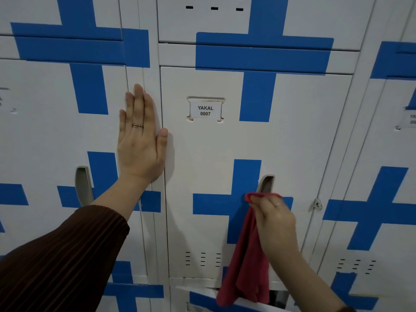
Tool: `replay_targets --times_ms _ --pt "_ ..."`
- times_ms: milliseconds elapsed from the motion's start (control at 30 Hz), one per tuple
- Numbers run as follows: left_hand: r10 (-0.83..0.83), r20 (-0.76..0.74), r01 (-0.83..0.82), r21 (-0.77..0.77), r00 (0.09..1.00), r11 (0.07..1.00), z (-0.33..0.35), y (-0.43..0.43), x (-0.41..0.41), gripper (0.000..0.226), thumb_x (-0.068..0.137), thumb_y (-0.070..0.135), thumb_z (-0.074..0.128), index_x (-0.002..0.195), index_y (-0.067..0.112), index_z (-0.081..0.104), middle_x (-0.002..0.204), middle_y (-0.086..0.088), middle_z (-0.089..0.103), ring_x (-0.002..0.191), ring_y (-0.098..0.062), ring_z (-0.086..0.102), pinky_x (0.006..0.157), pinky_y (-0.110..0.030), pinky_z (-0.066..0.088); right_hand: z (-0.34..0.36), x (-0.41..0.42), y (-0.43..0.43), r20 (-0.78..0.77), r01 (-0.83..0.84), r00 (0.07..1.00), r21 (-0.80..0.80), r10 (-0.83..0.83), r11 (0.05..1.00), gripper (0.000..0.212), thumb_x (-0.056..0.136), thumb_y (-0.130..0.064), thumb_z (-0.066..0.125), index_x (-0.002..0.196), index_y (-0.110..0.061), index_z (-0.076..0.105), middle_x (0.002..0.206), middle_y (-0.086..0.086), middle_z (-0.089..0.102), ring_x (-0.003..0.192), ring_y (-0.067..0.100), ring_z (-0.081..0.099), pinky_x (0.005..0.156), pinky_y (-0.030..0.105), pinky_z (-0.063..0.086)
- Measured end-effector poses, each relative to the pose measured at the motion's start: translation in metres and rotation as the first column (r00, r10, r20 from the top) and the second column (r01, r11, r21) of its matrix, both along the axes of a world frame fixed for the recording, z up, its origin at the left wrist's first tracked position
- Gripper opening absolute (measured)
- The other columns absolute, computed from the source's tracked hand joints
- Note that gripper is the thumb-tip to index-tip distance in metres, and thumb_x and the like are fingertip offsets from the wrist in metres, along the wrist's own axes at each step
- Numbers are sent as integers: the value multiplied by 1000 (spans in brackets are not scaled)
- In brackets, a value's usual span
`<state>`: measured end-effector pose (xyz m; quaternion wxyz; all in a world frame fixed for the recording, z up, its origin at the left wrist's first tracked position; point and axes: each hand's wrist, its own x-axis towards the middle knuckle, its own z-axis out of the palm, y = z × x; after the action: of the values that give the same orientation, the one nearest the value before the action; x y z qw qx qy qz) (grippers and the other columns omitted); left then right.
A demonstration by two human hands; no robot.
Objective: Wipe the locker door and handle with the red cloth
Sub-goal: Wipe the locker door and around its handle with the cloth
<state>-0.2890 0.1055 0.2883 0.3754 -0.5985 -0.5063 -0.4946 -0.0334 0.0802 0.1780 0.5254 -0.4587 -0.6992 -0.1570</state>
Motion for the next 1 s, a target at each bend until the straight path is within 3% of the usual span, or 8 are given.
replay_targets --times_ms 67,167,433,533,667,800,900,1000 --pt "-6 4 6 1 1000 1000 0 -1 0 61 96 32 19 146 -1 8 154 -20 7 143 -29 1 117 -32 -5 -19 4 -6 83 -4 996 -87 11 996 23 67 8 71 86 -5 71 75 7 65 61 20 61 60 15 45" --pt "-18 4 18 -1 1000 1000 1 -2 1 61 96 32 19 146 -1 8 154 -21 7 143 -30 1 117 -33 -5 -18 12 -11 -106 -131 989 -252 107 959 24 71 5 71 81 -17 71 75 -3 65 62 2 55 60 1 39" --pt "-24 3 24 5 1000 1000 1 -2 2 61 96 32 19 146 -2 8 153 -23 8 142 -32 2 116 -33 -5 12 7 -8 -328 -60 944 -64 36 996 16 74 -2 72 91 -4 72 80 -1 63 72 12 54 72 7 39" --pt "-21 0 21 7 1000 1000 0 -2 2 61 96 32 20 146 -3 9 153 -24 9 142 -32 2 116 -33 -4 -8 0 -3 -215 -65 976 -202 20 977 21 83 -9 63 104 -4 68 89 1 56 79 12 49 73 17 36" --pt "-17 0 17 3 1000 1000 1 -1 1 62 96 32 19 146 -2 8 153 -24 8 142 -33 2 116 -33 -5 -26 10 -10 -172 -103 984 -394 37 913 30 92 -26 47 121 -32 51 91 -21 42 75 -7 40 64 6 32" --pt "-7 -2 7 -4 1000 1000 0 -2 2 62 96 32 19 146 -2 8 153 -24 7 142 -34 2 116 -34 -4 -19 15 -11 310 223 947 -461 -80 859 47 96 -22 43 142 -15 31 111 7 45 83 14 49 72 25 48" --pt "-6 -3 6 -5 1000 1000 0 -2 2 62 96 32 19 146 -2 7 153 -24 7 142 -34 2 116 -35 -4 -22 16 -7 403 285 910 -429 -101 857 45 72 -9 76 114 -2 61 87 13 56 57 22 58 51 34 55" --pt "-5 -2 5 -2 1000 1000 0 -3 2 62 96 32 19 146 -2 8 153 -24 8 142 -34 2 116 -33 -5 -24 15 -5 362 259 926 -413 -103 873 23 76 -6 72 97 0 66 84 13 59 51 24 56 47 35 53"
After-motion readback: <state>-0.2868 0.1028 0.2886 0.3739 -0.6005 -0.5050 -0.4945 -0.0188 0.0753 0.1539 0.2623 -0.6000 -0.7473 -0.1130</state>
